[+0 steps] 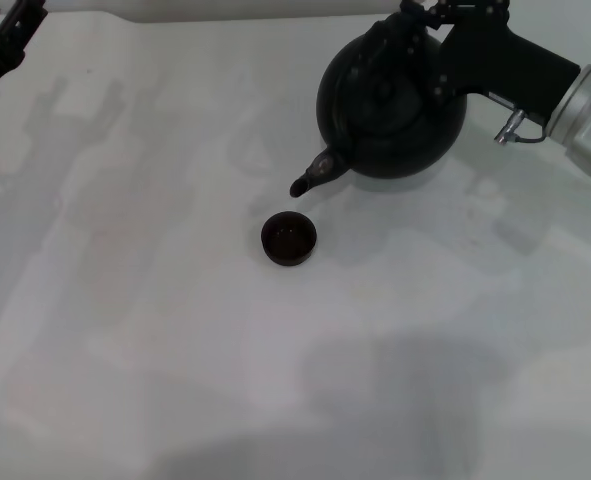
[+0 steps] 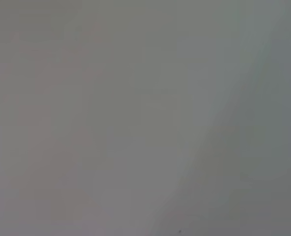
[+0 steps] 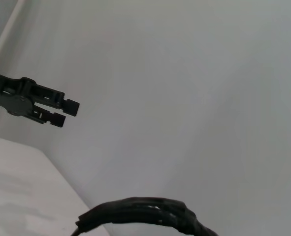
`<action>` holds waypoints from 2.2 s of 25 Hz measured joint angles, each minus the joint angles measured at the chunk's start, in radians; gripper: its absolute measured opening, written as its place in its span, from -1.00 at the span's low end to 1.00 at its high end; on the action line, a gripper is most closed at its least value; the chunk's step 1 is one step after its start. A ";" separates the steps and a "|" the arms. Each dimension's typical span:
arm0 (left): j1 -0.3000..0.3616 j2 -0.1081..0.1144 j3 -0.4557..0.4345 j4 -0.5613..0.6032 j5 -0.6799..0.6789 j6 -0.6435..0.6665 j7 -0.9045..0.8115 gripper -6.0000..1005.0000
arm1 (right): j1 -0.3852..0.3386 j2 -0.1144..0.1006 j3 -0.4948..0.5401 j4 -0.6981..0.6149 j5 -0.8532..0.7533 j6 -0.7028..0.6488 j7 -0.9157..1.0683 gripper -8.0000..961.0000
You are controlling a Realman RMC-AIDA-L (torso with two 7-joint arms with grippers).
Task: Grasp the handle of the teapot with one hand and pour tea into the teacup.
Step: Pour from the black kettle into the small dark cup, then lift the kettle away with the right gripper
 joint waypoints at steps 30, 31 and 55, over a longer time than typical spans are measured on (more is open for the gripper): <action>-0.010 0.000 0.002 -0.008 0.000 0.000 0.000 0.72 | 0.017 -0.005 0.005 -0.066 0.018 0.084 0.001 -0.74; -0.010 0.000 0.002 -0.008 0.000 0.000 0.000 0.72 | 0.012 -0.002 0.012 -0.062 0.034 0.083 0.003 -0.74; -0.015 0.000 0.003 -0.010 0.006 0.014 0.001 0.72 | 0.007 0.008 -0.110 -0.067 0.076 0.107 0.000 -0.74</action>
